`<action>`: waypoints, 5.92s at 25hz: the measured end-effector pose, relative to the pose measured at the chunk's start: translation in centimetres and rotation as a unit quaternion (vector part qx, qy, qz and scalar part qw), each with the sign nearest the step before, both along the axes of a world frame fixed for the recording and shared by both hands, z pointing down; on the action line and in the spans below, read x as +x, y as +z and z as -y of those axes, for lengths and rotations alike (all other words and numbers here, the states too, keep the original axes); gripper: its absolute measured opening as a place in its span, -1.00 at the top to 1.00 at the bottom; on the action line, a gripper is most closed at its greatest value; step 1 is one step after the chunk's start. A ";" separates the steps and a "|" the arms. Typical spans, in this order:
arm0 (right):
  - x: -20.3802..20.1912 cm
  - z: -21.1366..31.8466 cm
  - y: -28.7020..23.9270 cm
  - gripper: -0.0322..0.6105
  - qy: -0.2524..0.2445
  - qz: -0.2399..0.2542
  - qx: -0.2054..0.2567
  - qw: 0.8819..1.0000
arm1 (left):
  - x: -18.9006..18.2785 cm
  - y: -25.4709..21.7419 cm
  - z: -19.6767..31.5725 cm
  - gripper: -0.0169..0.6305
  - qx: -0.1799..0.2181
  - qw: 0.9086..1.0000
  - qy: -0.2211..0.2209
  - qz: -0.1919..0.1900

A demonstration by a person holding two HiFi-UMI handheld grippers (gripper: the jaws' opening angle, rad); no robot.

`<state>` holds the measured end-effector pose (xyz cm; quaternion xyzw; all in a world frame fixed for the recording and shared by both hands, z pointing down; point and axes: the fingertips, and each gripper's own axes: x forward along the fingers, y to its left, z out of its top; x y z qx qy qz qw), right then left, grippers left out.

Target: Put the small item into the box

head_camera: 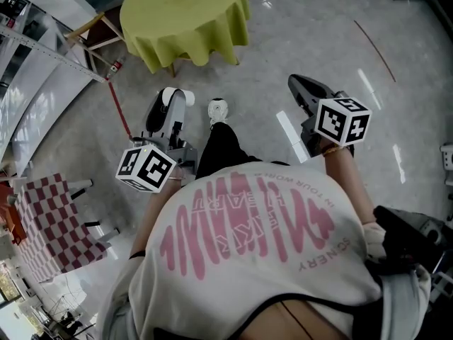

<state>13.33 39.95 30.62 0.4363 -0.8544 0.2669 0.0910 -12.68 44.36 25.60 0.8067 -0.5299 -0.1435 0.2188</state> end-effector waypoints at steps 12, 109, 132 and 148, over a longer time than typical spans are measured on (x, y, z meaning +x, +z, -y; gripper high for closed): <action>-1.1 8.8 0.4 0.88 0.020 -0.010 -0.003 1.000 | -1.7 0.5 10.7 0.38 0.004 1.000 0.026 -0.011; -5.4 63.3 10.9 0.88 -0.085 0.016 -0.131 0.988 | 1.1 8.9 66.9 0.38 -0.073 0.996 0.022 0.043; -4.4 65.5 14.1 0.88 -0.080 0.026 -0.157 0.984 | 3.9 15.2 68.8 0.38 -0.124 0.967 0.095 0.201; -4.4 65.9 14.7 0.88 -0.077 0.023 -0.163 0.983 | 5.8 18.3 68.9 0.38 -0.160 0.909 0.195 0.331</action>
